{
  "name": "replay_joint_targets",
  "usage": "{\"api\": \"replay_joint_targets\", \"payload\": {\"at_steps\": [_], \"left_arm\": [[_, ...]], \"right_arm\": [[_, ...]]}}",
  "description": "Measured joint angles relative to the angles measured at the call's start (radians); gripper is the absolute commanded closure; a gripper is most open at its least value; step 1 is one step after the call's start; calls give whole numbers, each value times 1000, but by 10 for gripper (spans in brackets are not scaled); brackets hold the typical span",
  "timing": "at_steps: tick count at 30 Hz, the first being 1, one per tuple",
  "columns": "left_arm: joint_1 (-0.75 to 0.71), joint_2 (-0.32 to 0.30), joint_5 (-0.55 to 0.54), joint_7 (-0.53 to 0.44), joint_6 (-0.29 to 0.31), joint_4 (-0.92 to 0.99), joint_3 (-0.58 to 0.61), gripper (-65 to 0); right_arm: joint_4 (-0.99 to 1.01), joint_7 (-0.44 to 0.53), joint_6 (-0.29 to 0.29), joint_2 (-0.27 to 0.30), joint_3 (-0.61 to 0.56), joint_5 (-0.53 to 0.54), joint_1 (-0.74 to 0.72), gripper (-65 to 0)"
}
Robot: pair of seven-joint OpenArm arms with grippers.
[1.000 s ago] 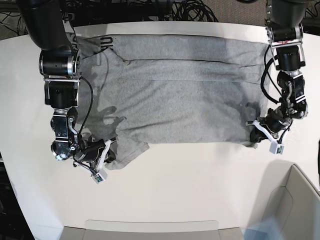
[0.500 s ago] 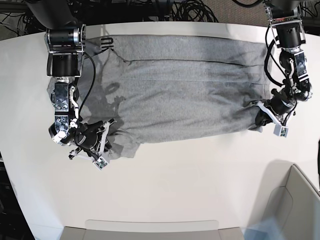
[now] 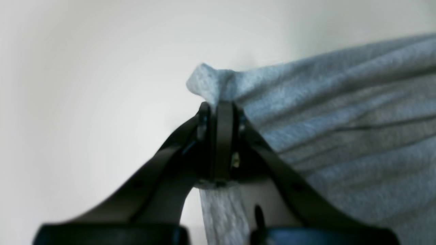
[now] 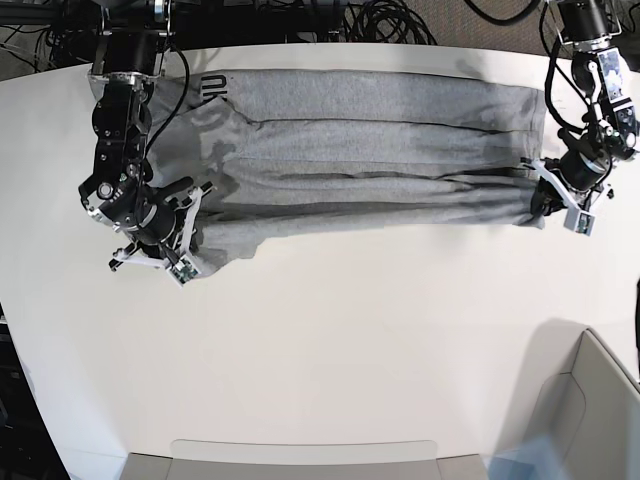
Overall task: Fold the T-shirt properly
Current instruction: 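Lift the hem with both grippers and fold it over toward the collar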
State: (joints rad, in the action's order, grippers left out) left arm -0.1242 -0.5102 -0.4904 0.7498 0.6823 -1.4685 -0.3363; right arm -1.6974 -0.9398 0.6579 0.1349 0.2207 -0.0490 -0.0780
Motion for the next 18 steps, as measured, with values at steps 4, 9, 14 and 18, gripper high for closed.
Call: {"api": "replay_joint_targets", "payload": {"at_steps": [4,9,14,18], "left_arm": [[-47,-3,0,6,0,-24,-1,0],[-105,-5,-2,5,0,-103,-3,0],[-126,-5,-3,6,4,-107,-3,0],[-165,-5,-3,5,3,-141,-4,0]], "right_arm": [[-111,4,0,-7,22,18,92,0],[-182,-27,0,6,146,154,156,0],[-253,-111,0,19,203,229,178,0],[-288,-121,0,19,229,230,222,0]]}}
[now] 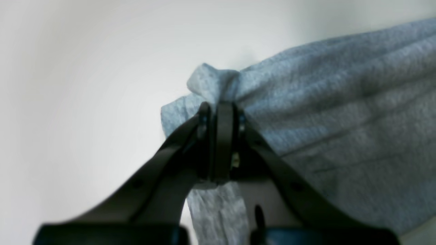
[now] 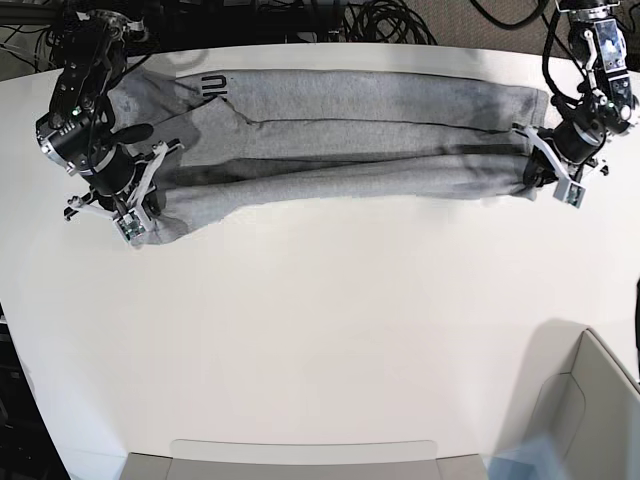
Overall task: Fold the T-shirt properly
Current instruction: 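Lift the hem with both grippers and fold it over toward the collar, then lay the folded hem down and open both grippers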
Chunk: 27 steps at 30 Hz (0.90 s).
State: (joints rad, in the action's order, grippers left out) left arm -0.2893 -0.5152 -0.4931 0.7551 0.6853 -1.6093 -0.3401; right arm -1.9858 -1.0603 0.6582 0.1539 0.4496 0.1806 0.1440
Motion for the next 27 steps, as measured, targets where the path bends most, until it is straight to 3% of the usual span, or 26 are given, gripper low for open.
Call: {"api": "replay_joint_targets", "payload": {"at_steps": [14,27], "left_arm": [[-93,3,-5,-4,0,-49,0,0],[-167,5,-5,-4,-3,-48,2,0]], "right_arm": [[-10,7,24,-11,115,0,210,0],[32,11,24,-11,110,-3,219,0]]}}
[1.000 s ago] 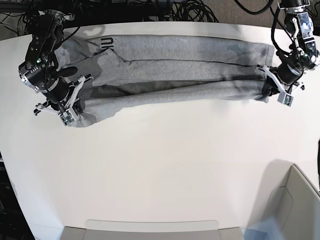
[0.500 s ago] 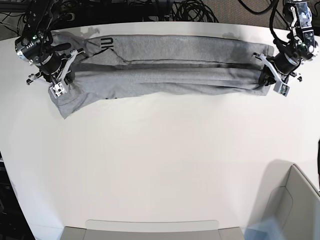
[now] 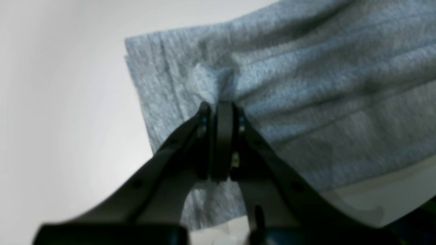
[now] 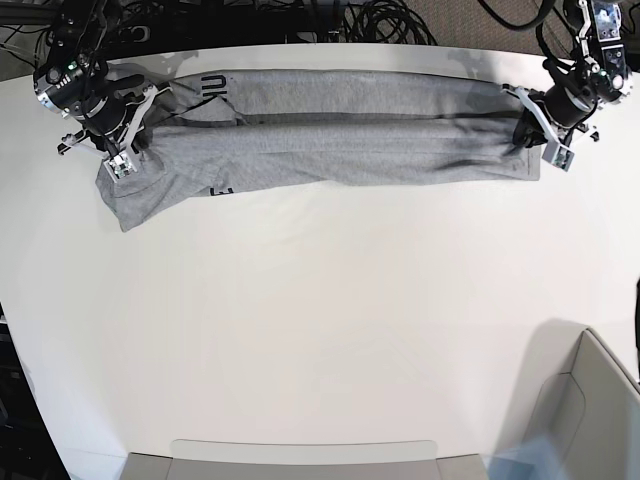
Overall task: Fold the T-shirt properly
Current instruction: 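Lay the folded hem down and open both grippers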
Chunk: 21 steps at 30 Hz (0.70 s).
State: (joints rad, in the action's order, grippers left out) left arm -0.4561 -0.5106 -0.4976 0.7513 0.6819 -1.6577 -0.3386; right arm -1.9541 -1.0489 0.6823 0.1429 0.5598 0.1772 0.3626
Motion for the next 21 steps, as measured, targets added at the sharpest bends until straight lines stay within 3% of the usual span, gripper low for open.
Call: {"api": "replay_joint_targets", "payload": {"at_steps": [7,11,14,18,21], "left_arm": [[3,19,0,37,0,21,-3,-12],[7,23,0,112,0,6,-8,-128],[7,80,-11,116,4,-39,-124,-188],[10,109,-19,280,15,-73,-264,-246],[46,109,-19,336,15,-112,-267,-289]], "right_arm": [[33,-2,0,-2,-45,-48,3,0],[33,-2,0,-2,-47,-49,1,0],[33,-2,0,-3,-47,-48,-9,0],[37,2,0,-3,-51,-31,-16,0],[65,10,0,0,-53,-23,-36,0]]}}
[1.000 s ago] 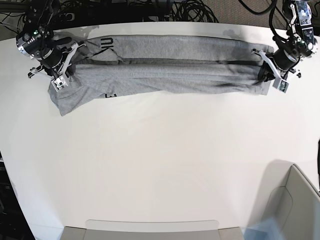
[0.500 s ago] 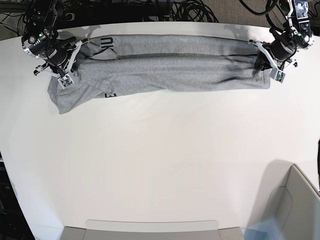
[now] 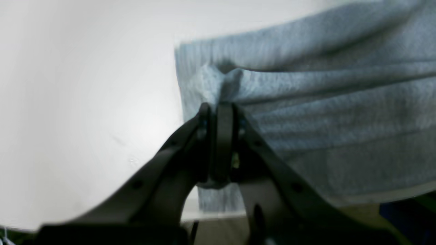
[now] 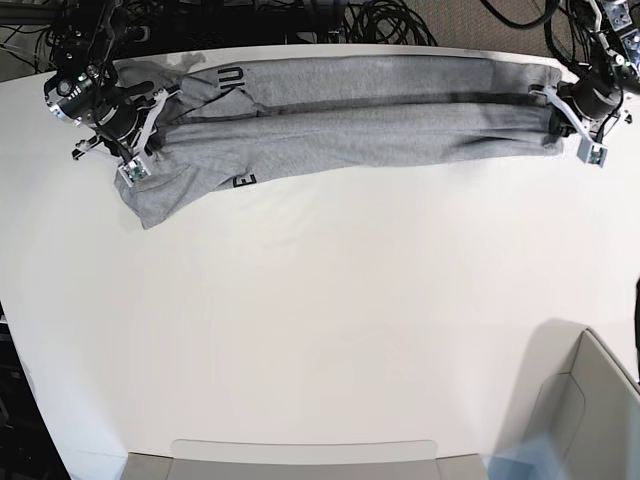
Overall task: Fold the T-shirt properly
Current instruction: 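Lay the folded hem down and open both grippers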
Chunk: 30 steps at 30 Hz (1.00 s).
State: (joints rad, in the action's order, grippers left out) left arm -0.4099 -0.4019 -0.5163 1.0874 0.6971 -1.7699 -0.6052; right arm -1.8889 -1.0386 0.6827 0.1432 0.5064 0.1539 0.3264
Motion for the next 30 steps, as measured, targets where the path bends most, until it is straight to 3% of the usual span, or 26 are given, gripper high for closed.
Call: {"api": "replay_joint_targets", "payload": {"at_steps": [3,14,17,30], "left_arm": [[8,-3,-7,6,0,-15,2,-323],[-3,-3,3,69,0,-12,5,-300],[-6,-9,18,72,-5,-11,66,-300],[-6,-8,18,90,-16,-11,87,-330]], "right_arm": [[14,-8,0,2,-16,-19,-13,0],[13,-10,0,3,-72,-25,-19,0],[13,-12,0,3,-80,-26,-25,0],[13,-12,0,8,-80,-26,-25,0]]}}
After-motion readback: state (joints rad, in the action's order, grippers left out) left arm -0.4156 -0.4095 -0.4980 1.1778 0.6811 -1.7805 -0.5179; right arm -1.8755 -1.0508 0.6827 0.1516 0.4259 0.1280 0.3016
